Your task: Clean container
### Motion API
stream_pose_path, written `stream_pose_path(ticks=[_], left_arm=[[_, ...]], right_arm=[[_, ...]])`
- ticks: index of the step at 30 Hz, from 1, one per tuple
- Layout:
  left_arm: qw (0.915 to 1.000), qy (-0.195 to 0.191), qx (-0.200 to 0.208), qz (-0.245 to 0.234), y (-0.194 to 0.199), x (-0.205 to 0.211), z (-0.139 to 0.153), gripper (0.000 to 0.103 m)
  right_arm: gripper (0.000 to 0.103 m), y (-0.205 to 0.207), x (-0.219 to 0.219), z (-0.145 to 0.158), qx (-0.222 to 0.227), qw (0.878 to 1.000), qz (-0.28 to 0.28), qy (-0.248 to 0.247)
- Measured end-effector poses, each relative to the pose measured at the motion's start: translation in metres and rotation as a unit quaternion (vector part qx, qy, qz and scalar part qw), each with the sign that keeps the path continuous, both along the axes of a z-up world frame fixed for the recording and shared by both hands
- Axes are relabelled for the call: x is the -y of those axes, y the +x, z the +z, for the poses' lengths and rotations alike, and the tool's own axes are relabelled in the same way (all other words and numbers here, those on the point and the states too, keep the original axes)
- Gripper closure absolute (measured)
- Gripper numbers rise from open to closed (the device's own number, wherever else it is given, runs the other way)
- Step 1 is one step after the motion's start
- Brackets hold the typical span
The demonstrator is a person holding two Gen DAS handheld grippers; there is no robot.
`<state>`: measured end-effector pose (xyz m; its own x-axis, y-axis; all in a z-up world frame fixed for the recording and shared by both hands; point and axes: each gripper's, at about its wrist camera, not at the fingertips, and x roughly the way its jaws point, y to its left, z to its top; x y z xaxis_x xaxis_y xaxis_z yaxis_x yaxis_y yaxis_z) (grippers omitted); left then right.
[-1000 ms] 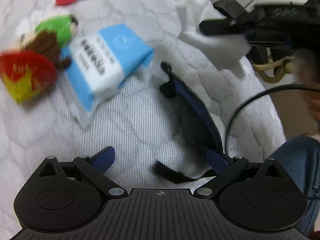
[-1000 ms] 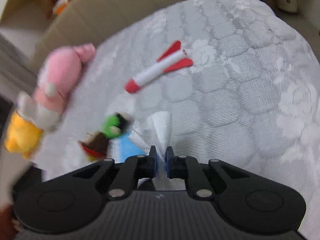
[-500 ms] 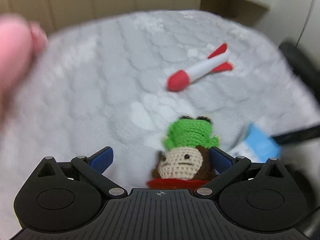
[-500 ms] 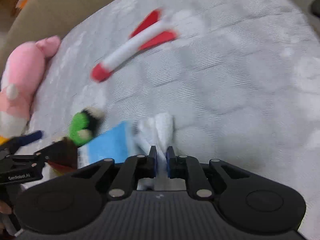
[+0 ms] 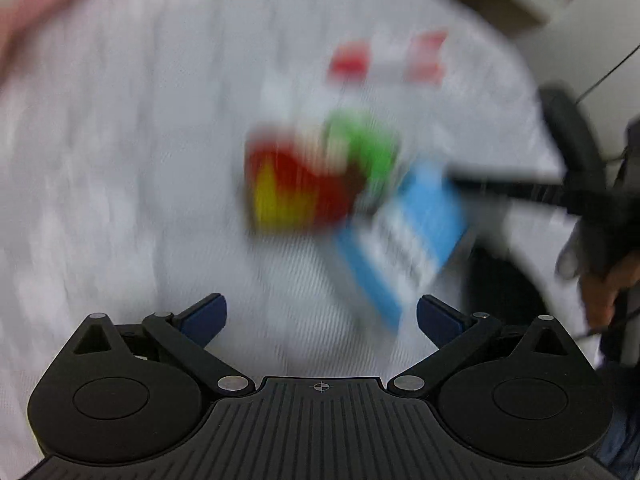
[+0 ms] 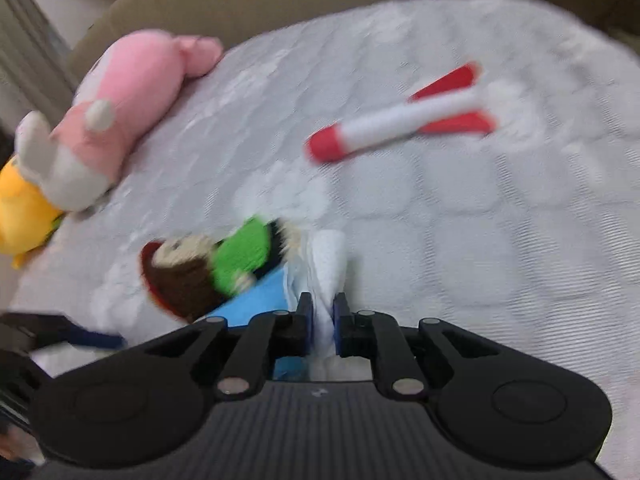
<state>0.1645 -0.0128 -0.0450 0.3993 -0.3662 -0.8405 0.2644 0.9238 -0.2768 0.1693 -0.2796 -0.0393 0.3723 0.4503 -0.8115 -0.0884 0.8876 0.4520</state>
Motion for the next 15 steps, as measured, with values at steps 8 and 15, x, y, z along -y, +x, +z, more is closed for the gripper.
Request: stream_pose_path(ticks=[8,15], left_arm=[[0.9856,0.081,0.053,-0.139,0.061,0.050,-0.015,0.000],[0.9841,0.134,-0.015,-0.116,0.059,0.047,-0.069,0.000]], right_arm=[[0.087,-0.034,0.048,0.022,-0.058,0.997,0.016,-0.045],[0.056,-0.033,0.039,-0.023,-0.142,0.985,0.076,-0.063]])
